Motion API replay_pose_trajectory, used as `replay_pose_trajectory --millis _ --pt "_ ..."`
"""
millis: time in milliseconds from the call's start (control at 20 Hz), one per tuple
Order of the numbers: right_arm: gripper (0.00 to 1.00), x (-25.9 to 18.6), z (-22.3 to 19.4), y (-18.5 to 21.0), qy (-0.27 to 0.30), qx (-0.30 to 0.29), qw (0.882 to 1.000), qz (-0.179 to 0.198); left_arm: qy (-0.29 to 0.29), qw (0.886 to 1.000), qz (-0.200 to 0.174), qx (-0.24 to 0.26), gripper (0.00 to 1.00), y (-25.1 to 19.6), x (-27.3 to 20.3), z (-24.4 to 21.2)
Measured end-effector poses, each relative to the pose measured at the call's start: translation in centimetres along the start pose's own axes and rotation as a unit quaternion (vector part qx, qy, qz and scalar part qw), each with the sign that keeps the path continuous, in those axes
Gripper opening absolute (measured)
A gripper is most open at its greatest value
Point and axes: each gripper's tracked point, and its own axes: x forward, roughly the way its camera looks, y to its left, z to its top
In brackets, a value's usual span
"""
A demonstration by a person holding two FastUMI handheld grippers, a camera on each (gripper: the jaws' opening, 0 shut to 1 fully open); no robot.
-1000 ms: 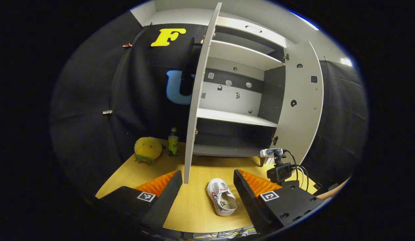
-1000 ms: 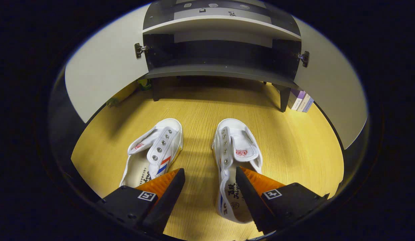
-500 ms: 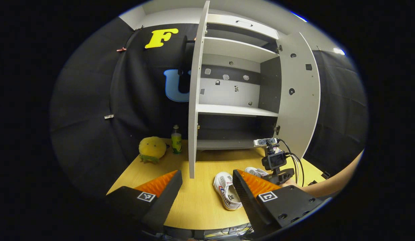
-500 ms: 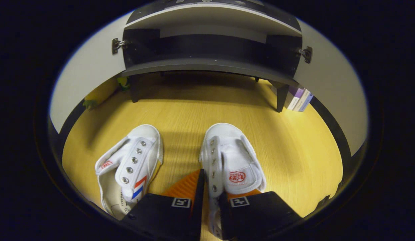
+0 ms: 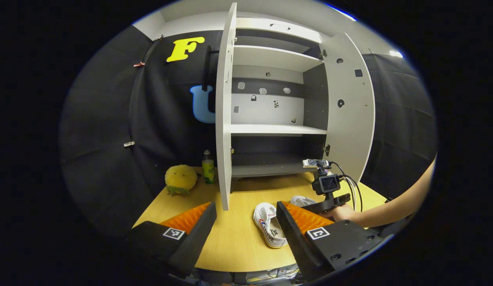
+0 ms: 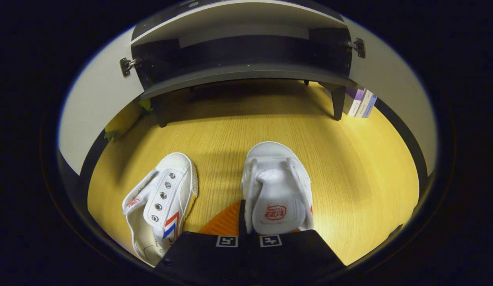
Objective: Grab one shoe with the right hand and put it into the shoe cabinet, grab the other shoe with the left hand and put it into the shoe cabinet; then close the right door with the right hand and the left door with the left hand.
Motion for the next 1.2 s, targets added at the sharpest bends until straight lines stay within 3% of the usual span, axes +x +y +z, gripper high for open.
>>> replay_pose_trajectory --millis 300,350,400,600,750,1050,1200 --pt "0.05 -2.8 -0.1 -0.4 0.004 -0.010 1.000 0.026 0.004 1.000 0.005 0.012 0.95 -1.6 -0.6 0.1" --pt "0.00 -3.6 0.0 -0.6 0.002 -0.011 0.999 0.031 0.002 1.000 0.007 0.017 0.95 -1.9 -0.5 0.5" --pt "0.05 -4.3 0.3 -1.0 -0.004 -0.021 0.999 0.034 -0.001 1.000 0.010 0.021 0.95 -2.2 -0.4 0.9" --pt "0.05 -9.0 2.8 -2.0 -0.044 -0.065 0.996 0.049 -0.012 1.000 0.023 0.017 0.95 -4.1 0.3 2.8" --pt "0.05 -13.6 4.3 -2.0 -0.074 -0.079 0.992 0.065 -0.025 0.997 0.059 0.038 0.95 -4.9 0.6 4.7" --pt "0.05 -20.9 4.9 -1.5 -0.095 -0.105 0.978 0.152 -0.040 0.992 0.108 0.040 0.95 -8.5 0.3 7.1" --pt "0.05 -23.2 6.1 -2.2 -0.127 -0.098 0.973 0.164 -0.037 0.988 0.138 0.050 0.97 -9.2 -0.3 7.4"
